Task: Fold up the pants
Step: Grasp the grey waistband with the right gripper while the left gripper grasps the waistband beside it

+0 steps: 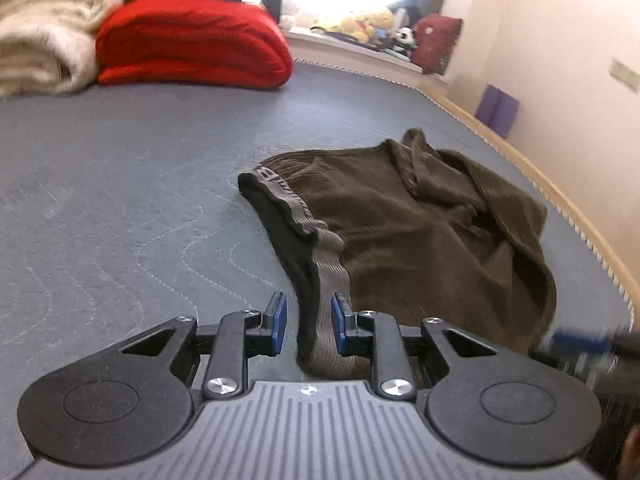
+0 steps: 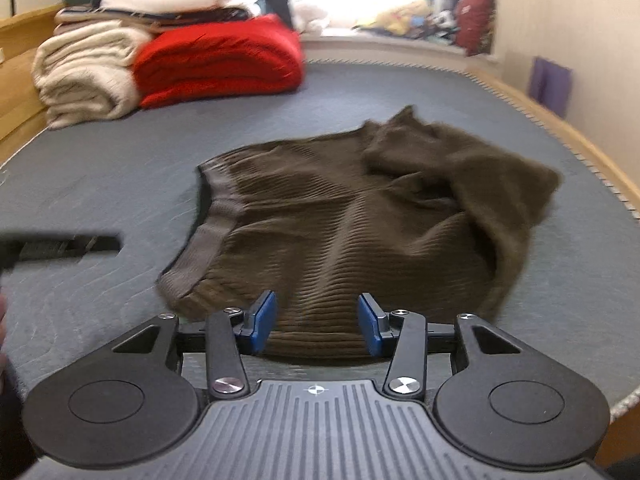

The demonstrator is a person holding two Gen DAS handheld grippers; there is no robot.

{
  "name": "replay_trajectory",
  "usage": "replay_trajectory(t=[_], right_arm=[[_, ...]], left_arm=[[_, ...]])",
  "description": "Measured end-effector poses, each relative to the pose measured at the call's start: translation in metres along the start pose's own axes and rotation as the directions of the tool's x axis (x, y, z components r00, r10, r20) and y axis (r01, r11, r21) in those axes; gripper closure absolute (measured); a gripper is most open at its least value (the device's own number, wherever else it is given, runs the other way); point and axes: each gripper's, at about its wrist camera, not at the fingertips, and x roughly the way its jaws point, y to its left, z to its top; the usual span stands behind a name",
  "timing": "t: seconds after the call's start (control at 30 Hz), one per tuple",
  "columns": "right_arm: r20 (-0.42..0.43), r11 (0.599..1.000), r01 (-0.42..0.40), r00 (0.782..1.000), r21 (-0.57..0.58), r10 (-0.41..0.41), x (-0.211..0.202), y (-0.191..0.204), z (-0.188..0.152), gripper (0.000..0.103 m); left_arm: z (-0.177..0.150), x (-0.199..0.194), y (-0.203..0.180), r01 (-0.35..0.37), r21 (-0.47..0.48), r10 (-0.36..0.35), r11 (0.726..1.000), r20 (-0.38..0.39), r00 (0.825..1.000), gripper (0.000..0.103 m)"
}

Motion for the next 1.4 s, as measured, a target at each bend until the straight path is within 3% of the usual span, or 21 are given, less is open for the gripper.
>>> replay_trajectory(t=[0.1,0.2,0.3,0.47,0.57,0.67,0.77,0.83,0.9,0.93,0.97,1.0,1.1,1.2,1.23,1.3,1.4], right_arm=[[-0.036,0.997,-0.068,0.997,-0.049,0.066,0.023,0.026,0.001,0.053],[-0.062,0.982,-0.118,0.992,-0.147,0.110,0.042,0.055,-0.002,0.044],[-0.072,0.946,-0.117,0.992,-0.303,0.100,0.058,0.082,-0.009,0.037],[-0.108,0.886,-0.120,0.991,-0.447,0.080,0.084,0.101,-0.018,0.036],[-0.146,0.892,-0.127,0.987,-0.434,0.069,0.098,0.096,-0.018,0.036],[-0.190,0.913,-0.151,0.978,-0.379,0.083,0.108,0.085,-0.014,0.039],[-0.195,0.915,-0.156,0.977,-0.371,0.088,0.110,0.080,-0.010,0.059],[-0.194,0.920,-0.175,0.975,-0.351,0.111,0.110,0.077,-0.005,0.080],[-0.188,0.927,-0.197,0.972,-0.320,0.142,0.107,0.075,0.000,0.088],[-0.176,0.925,-0.198,0.973,-0.323,0.147,0.103,0.076,0.001,0.091],[-0.162,0.922,-0.197,0.975,-0.334,0.149,0.101,0.081,0.001,0.092],[-0.147,0.917,-0.195,0.977,-0.349,0.152,0.096,0.083,0.002,0.093],[-0.102,0.897,-0.216,0.976,-0.387,0.191,0.079,0.094,0.002,0.094],[-0.058,0.856,-0.231,0.971,-0.462,0.231,0.058,0.112,-0.001,0.095],[-0.052,0.840,-0.236,0.969,-0.488,0.242,0.052,0.118,-0.003,0.095],[-0.052,0.828,-0.262,0.961,-0.495,0.272,0.045,0.127,-0.002,0.095],[-0.025,0.827,-0.258,0.958,-0.499,0.284,0.033,0.144,0.003,0.095]], left_arm=[[0.014,0.031,0.027,0.067,-0.100,-0.072,0.993,-0.047,0.996,0.076],[0.025,0.063,0.053,0.075,-0.176,-0.093,0.982,-0.096,0.991,0.074],[0.033,0.093,0.075,0.098,-0.268,-0.134,0.959,-0.121,0.983,0.064],[0.037,0.143,0.092,0.176,-0.445,-0.278,0.878,-0.175,0.945,0.034],[0.045,0.161,0.089,0.230,-0.475,-0.324,0.849,-0.125,0.938,0.020],[0.056,0.178,0.078,0.211,-0.472,-0.303,0.856,-0.128,0.944,0.018],[0.065,0.191,0.065,0.186,-0.462,-0.274,0.867,-0.130,0.953,0.010],[0.071,0.195,0.055,0.151,-0.398,-0.222,0.905,-0.140,0.965,0.017],[0.074,0.193,0.046,0.063,-0.326,-0.125,0.943,-0.175,0.977,0.051],[0.076,0.192,0.045,0.016,-0.305,-0.081,0.952,-0.201,0.976,0.073],[0.076,0.187,0.050,0.028,-0.331,-0.099,0.943,-0.201,0.974,0.083],[0.077,0.179,0.054,0.046,-0.351,-0.117,0.935,-0.184,0.976,0.084],[0.085,0.139,0.058,0.083,-0.317,-0.119,0.945,-0.096,0.988,0.094],[0.088,0.103,0.066,0.074,-0.269,-0.099,0.960,-0.078,0.992,0.098],[0.089,0.090,0.070,0.071,-0.244,-0.090,0.967,-0.070,0.993,0.103],[0.089,0.063,0.081,0.029,-0.206,-0.040,0.978,-0.053,0.998,0.103],[0.084,0.029,0.112,0.029,-0.248,-0.044,0.968,-0.055,0.997,0.103]])
